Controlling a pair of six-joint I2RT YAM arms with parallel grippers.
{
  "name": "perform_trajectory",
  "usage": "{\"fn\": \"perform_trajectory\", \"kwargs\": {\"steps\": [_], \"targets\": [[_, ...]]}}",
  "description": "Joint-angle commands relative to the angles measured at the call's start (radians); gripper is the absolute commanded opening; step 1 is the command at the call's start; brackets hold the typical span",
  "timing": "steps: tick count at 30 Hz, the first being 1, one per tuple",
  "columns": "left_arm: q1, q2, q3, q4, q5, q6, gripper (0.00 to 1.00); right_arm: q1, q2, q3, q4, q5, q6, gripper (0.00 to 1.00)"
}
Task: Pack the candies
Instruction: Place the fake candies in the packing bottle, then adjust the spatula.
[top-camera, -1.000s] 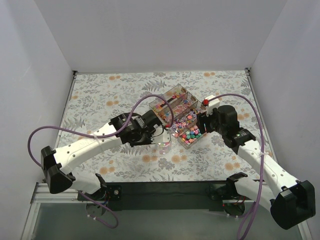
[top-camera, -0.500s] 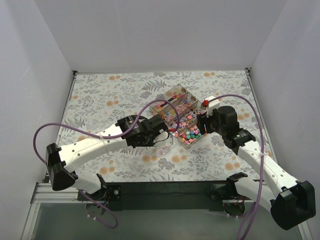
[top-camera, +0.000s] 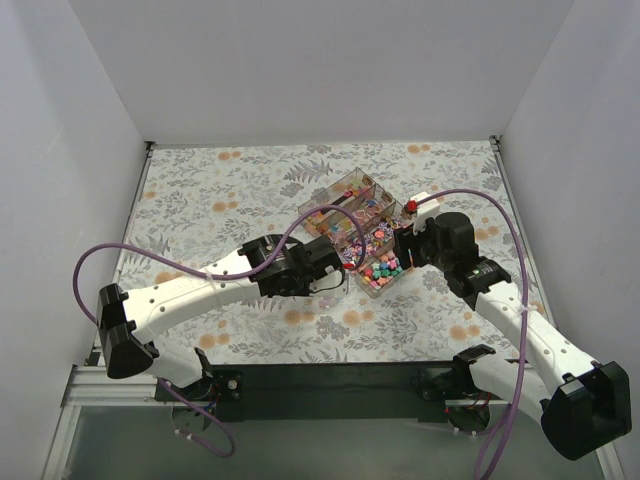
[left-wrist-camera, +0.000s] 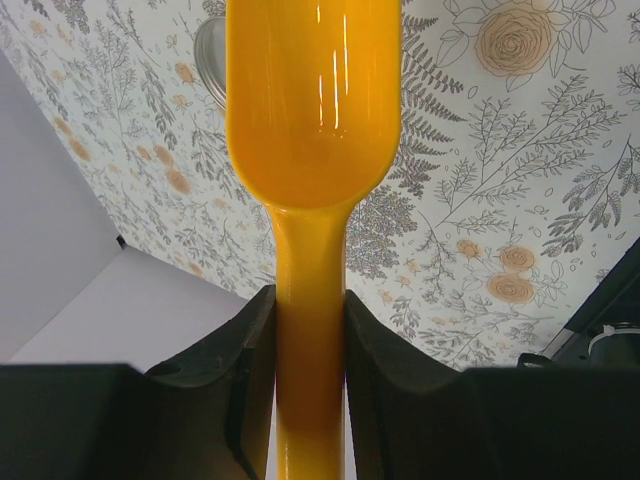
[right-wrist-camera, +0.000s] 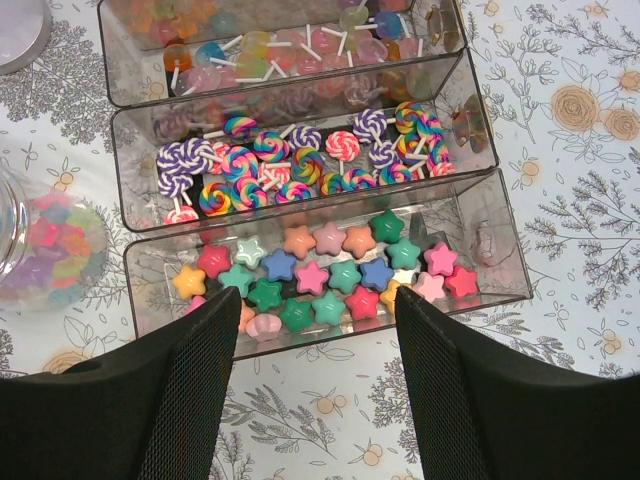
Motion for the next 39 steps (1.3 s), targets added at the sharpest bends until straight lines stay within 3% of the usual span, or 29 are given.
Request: {"fn": "perform_trajectory", "kwargs": {"steps": [1,20,29,39], "targets": [[-0.008,-0.014,0.040,-0.030,-0.039,0.002,0.00,0.005,-0.021,0.000,0.043,0.005,0.003,0.70],[-0.009,-0.060,0.052,0.007,-0.022,-0.009,0.00,0.005,-0.022,0.000,0.042,-0.007,0.001,0.70],[0.047,-0.192,-0.035,0.288,0.151,-0.032,0.00,0.005,-0.033,0.028,0.037,-0.114,0.049,0.70],[0.179,-0.190,-0.191,0.559,0.380,-0.109,0.00,0.005,-0.013,0.085,0.045,-0.291,0.225,0.69]]}}
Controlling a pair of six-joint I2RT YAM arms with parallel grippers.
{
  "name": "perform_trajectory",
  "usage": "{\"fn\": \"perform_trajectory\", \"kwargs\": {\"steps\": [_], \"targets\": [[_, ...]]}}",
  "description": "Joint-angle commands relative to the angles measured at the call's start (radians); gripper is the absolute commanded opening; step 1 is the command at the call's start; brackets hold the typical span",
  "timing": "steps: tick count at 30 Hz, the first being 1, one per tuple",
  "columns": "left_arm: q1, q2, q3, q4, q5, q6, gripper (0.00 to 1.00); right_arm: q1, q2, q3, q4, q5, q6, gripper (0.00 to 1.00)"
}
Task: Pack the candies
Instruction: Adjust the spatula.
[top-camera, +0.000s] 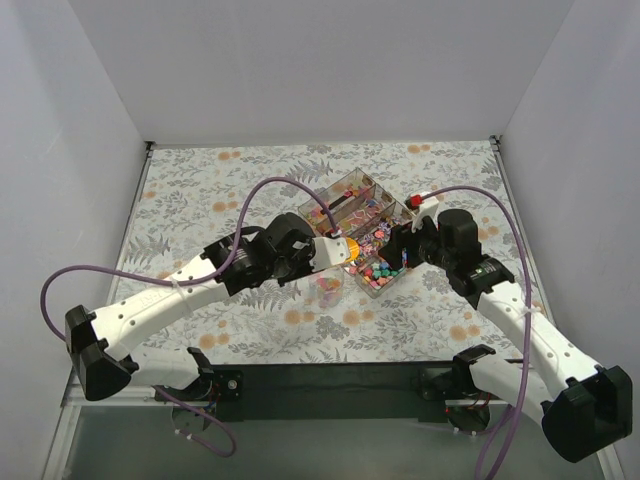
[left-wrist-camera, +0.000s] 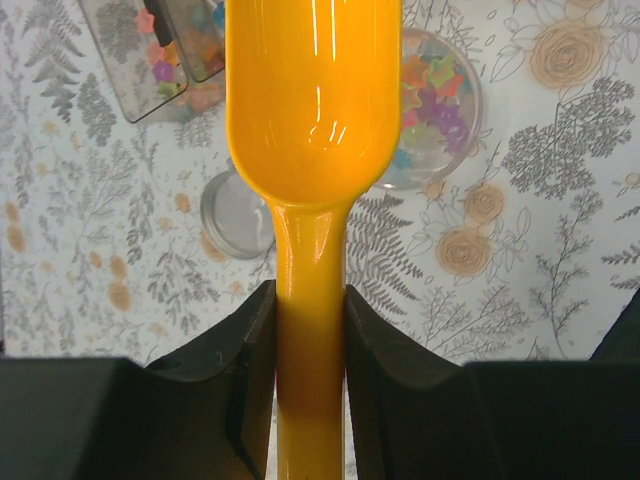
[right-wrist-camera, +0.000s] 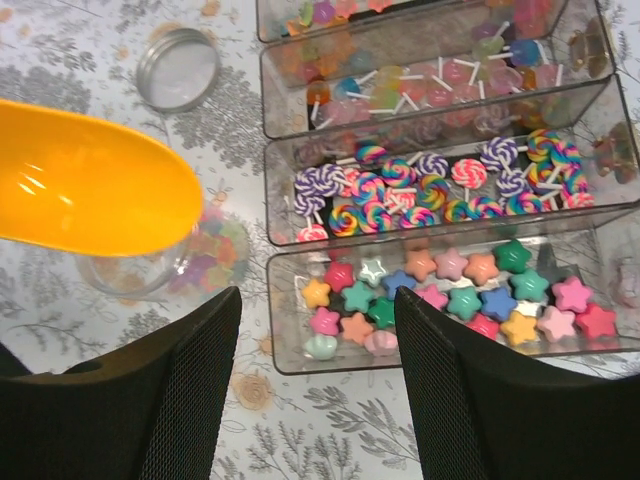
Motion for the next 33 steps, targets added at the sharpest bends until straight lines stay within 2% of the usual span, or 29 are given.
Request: {"fn": "perform_trajectory", "kwargs": {"steps": [1,6,13,20,33], "targets": [[0.042,-0.014,-0.065,0.175,0.134,-0.043,0.00,0.004,0.009,0.071,0.047,-0.090,0.091,0.69],[0.062,0.003,-0.110,0.265,0.229,-0.072,0.00,0.004,0.050,0.084,0.079,-0.142,0.129,0.69],[0.064,-0.014,-0.137,0.331,0.261,-0.078,0.00,0.004,0.165,0.087,0.100,-0.162,0.177,0.68],[0.069,-0.051,-0.182,0.395,0.301,-0.095,0.00,0.004,0.197,0.054,0.110,-0.138,0.183,0.68],[0.101,-0.095,-0.231,0.542,0.254,-0.148,0.00,0.004,0.227,0.077,0.101,-0.124,0.162,0.68]]}}
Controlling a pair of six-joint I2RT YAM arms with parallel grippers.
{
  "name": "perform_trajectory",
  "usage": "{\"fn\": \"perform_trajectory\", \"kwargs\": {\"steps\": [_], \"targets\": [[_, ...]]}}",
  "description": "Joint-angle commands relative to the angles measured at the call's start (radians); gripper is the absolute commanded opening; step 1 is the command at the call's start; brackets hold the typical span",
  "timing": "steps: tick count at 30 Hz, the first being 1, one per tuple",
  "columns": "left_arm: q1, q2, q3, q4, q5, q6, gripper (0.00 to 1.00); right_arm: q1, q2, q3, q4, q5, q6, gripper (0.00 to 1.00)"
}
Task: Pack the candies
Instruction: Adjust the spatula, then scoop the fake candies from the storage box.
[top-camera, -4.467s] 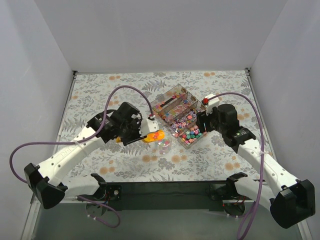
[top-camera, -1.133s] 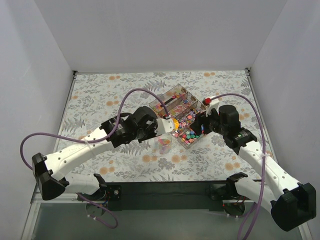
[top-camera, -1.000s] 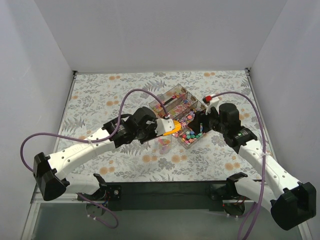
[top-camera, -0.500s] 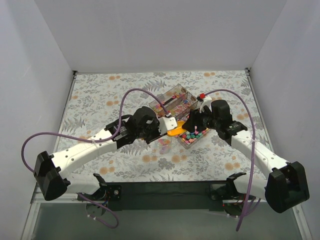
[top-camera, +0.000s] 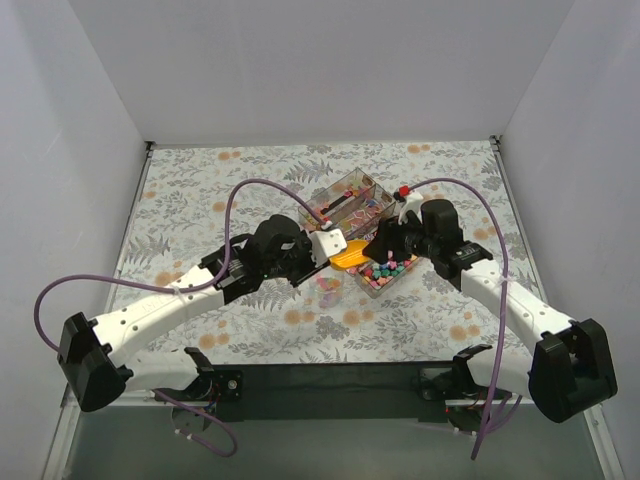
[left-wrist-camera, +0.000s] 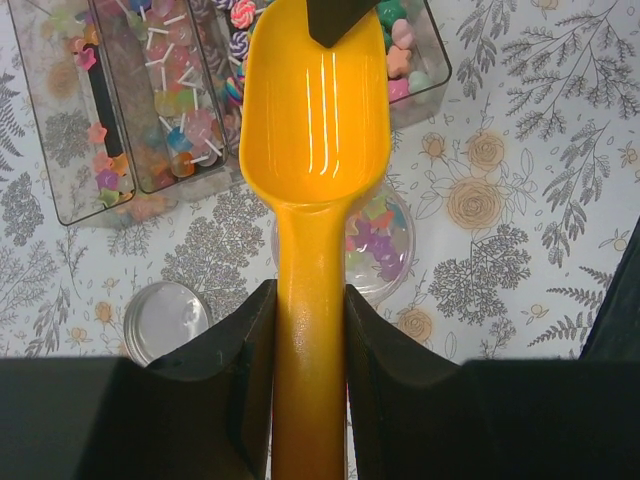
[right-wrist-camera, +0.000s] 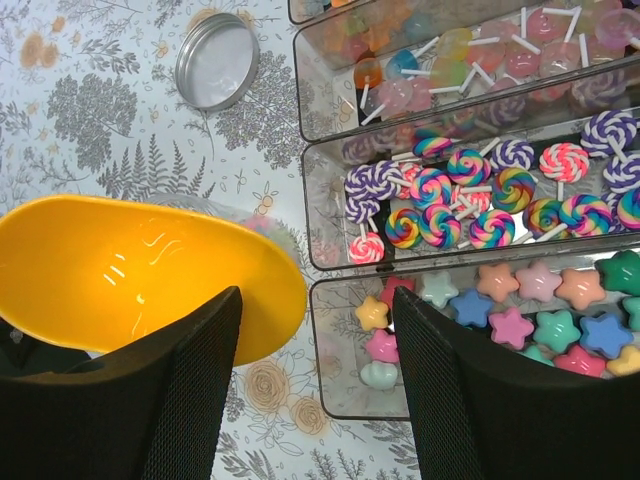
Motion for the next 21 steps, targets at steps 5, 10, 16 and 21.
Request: {"fn": "perform_trajectory", "kwargs": {"steps": [5,10,16,21], "targets": [[0.064,0.066,0.099,0.030,-0.072,-0.002,0.00,-0.011,0.027,0.163,-0.126,0.154,-0.101,0.69],[0.121,0.201,0.271,-0.124,-0.114,0.020,0.00,-0.052,0.087,0.275,-0.209,0.378,-0.201,0.70],[0.142,0.409,0.519,-0.369,-0.149,0.024,0.00,-0.086,0.184,0.350,-0.223,0.513,-0.293,0.70],[0.147,0.545,0.679,-0.539,-0.166,0.040,0.00,-0.093,0.274,0.417,-0.208,0.527,-0.402,0.70]]}}
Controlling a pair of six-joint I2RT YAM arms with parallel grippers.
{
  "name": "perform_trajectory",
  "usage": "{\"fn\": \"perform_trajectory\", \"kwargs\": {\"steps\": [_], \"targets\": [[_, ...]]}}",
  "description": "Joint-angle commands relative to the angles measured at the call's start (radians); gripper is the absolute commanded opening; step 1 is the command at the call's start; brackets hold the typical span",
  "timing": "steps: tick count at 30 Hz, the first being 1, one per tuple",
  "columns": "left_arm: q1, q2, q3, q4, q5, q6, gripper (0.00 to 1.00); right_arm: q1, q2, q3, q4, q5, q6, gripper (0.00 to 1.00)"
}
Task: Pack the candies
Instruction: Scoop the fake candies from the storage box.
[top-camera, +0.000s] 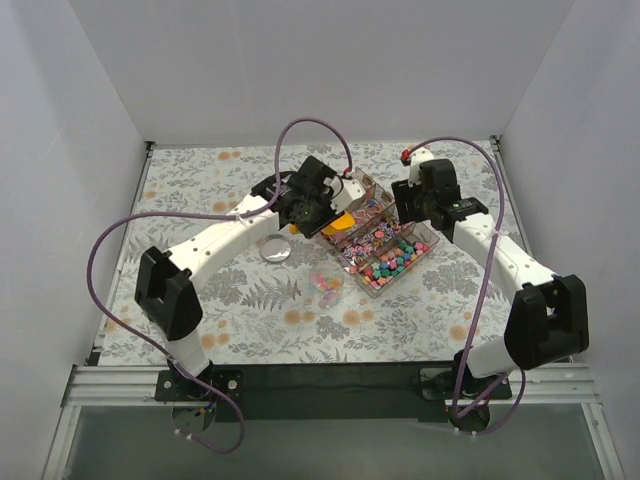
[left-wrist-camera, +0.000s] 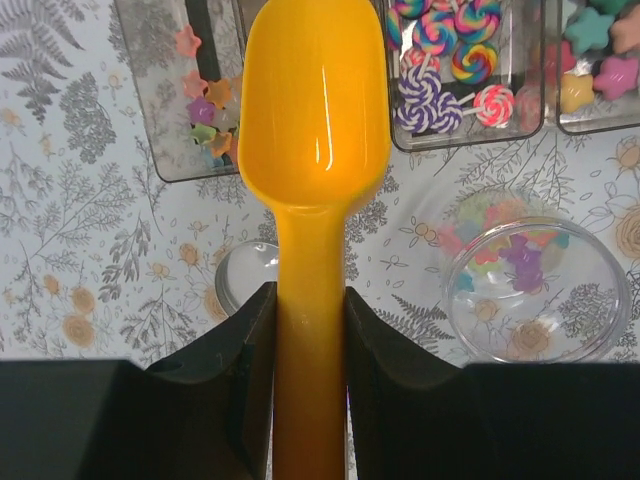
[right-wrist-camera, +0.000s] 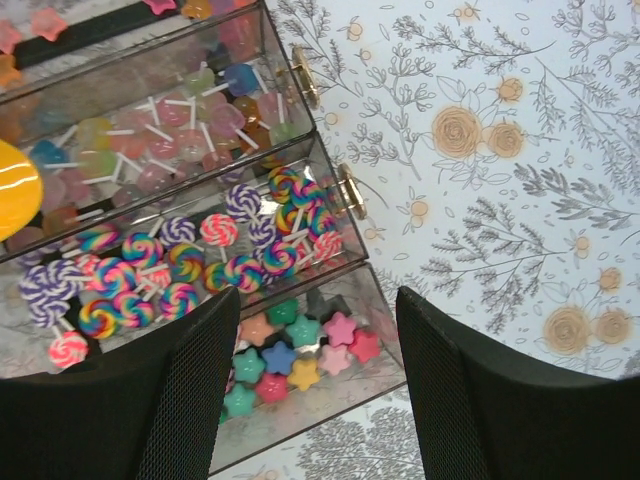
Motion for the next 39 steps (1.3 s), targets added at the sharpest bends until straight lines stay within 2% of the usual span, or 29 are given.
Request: {"fn": "perform_trajectory", "kwargs": {"steps": [1,7,15,28,34,39], "targets": [[0.002,0.049,0.118,-0.190,-0.035,0.019,0.00,-0.004,0.053,0.070,0.018,0.058,-0.113,0.70],[0.004,0.160,0.285,-0.294,-0.059,0.018,0.00,-0.009,0.136,0.099,0.068,0.028,-0.159,0.70],[0.005,0.261,0.348,-0.344,-0.090,0.016,0.00,-0.021,0.237,0.134,0.127,-0.071,-0.203,0.69],[0.005,0.370,0.492,-0.391,-0.081,0.028,0.00,-0.030,0.415,0.245,0.165,-0.121,-0.223,0.67],[0.005,0.411,0.537,-0.402,-0.072,0.038,0.00,-0.038,0.486,0.299,0.168,-0.121,-0.243,0.61],[0.005,0.422,0.552,-0.407,-0.069,0.038,0.00,-0.047,0.518,0.317,0.167,-0.167,-0.251,0.45]]}}
